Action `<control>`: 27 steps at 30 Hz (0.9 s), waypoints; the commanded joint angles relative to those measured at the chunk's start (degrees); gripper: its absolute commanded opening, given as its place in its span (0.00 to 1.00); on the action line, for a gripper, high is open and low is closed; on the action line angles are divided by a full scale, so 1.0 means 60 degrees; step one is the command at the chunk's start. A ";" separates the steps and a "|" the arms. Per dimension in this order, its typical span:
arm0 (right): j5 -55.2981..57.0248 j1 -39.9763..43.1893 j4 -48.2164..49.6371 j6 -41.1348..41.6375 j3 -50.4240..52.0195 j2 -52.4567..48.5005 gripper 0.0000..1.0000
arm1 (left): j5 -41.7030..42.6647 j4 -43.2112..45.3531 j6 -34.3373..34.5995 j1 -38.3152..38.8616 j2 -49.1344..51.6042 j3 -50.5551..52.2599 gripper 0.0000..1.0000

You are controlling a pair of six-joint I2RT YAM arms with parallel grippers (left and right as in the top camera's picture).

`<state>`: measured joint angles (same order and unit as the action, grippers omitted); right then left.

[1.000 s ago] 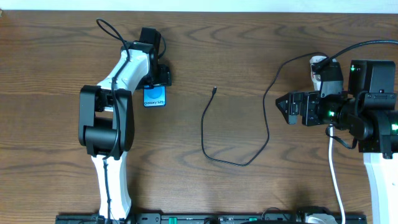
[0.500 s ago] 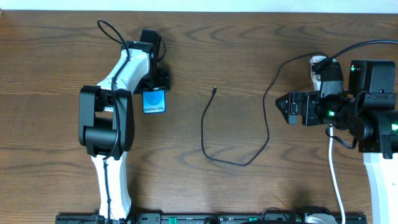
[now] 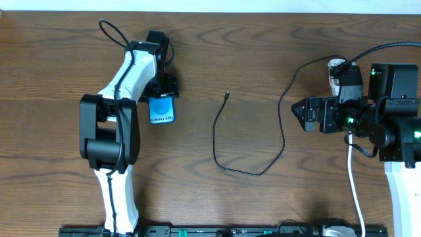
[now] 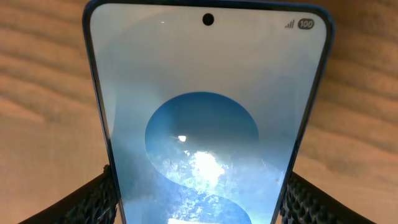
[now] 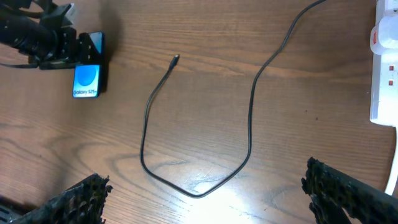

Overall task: Plug charger to phone and switch on socket
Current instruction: 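Lower the left gripper and grasp the phone's top edge, then lift the phone upright with the left gripper, bottom edge facing right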

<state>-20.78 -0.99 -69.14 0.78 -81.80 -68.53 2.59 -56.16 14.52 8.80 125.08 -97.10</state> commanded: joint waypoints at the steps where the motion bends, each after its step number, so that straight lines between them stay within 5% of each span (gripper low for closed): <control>1: 0.0051 -0.0029 0.0025 -0.0142 -0.0138 -0.0011 0.99 | 0.0495 -0.0178 0.0138 0.0029 -0.0331 -0.0109 0.75; 19: -0.0335 -0.0033 0.0058 -0.0069 0.0029 -0.0550 0.99 | 0.1617 -0.0812 0.0142 0.0025 -0.1446 -0.0109 0.75; 27: -0.0433 -0.0040 0.0018 -0.0069 0.0029 -0.0936 0.99 | 0.3144 -0.0812 0.0255 -0.0117 -0.2422 -0.0109 0.75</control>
<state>-22.28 -0.99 -68.86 0.80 -81.71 -73.67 16.12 -60.69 15.22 8.67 112.99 -97.10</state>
